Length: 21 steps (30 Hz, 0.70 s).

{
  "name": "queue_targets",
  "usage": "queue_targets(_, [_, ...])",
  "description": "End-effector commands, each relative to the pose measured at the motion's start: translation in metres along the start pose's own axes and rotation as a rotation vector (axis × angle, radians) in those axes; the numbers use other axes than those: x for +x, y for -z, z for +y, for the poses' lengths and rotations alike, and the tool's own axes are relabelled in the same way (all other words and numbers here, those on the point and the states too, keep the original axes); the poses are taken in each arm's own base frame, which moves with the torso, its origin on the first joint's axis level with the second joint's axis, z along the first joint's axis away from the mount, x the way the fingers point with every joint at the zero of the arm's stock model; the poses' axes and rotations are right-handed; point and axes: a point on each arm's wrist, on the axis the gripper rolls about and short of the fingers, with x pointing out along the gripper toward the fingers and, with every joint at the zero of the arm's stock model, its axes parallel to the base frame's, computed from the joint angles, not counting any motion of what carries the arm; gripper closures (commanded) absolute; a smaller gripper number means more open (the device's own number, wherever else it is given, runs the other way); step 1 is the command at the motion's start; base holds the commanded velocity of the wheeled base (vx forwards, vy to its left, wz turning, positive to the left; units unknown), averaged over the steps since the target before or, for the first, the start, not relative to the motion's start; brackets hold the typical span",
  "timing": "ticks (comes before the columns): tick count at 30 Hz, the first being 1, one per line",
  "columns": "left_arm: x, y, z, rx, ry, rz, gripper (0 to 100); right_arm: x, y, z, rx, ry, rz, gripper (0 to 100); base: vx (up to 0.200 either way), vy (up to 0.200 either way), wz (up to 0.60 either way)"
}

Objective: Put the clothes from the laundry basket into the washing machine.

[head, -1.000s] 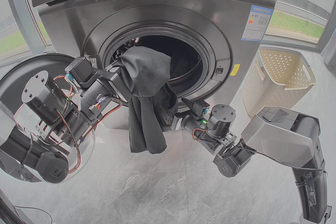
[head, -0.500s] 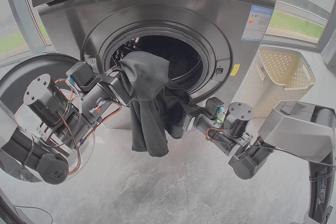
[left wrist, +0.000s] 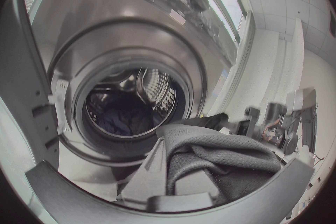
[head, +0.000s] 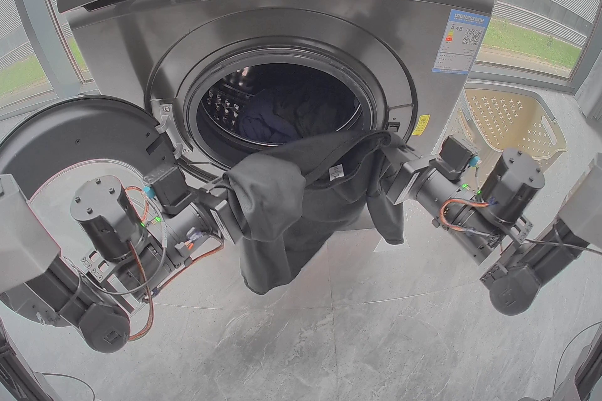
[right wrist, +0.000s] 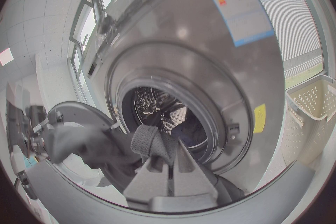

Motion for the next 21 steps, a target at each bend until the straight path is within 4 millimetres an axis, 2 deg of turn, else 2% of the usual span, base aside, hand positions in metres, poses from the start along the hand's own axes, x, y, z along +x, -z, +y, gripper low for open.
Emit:
queue_targets(1, [0.005, 0.038, 0.010, -0.013, -0.029, 0.130, 100, -0.013, -0.040, 0.006, 0.005, -0.032, -0.092, 100, 0.000, 0.000, 0.00])
queue_targets(9, [0.022, 0.076, 0.019, -0.032, -0.046, 0.212, 100, -0.014, -0.041, 0.010, 0.010, -0.051, -0.098, 100, 0.000, 0.000, 0.00])
queue_targets(13, [0.031, 0.083, 0.021, -0.071, -0.052, 0.207, 100, -0.014, -0.041, 0.010, 0.008, -0.051, -0.098, 100, 0.000, 0.000, 0.00])
queue_targets(14, [0.034, 0.084, 0.022, -0.076, -0.055, 0.204, 0, -0.015, -0.040, 0.010, 0.010, -0.050, -0.092, 100, 0.000, 0.000, 0.00])
queue_targets(21, [0.031, 0.096, 0.025, -0.086, -0.074, 0.243, 0, -0.015, -0.039, 0.011, 0.011, -0.052, -0.091, 100, 0.000, 0.000, 0.00])
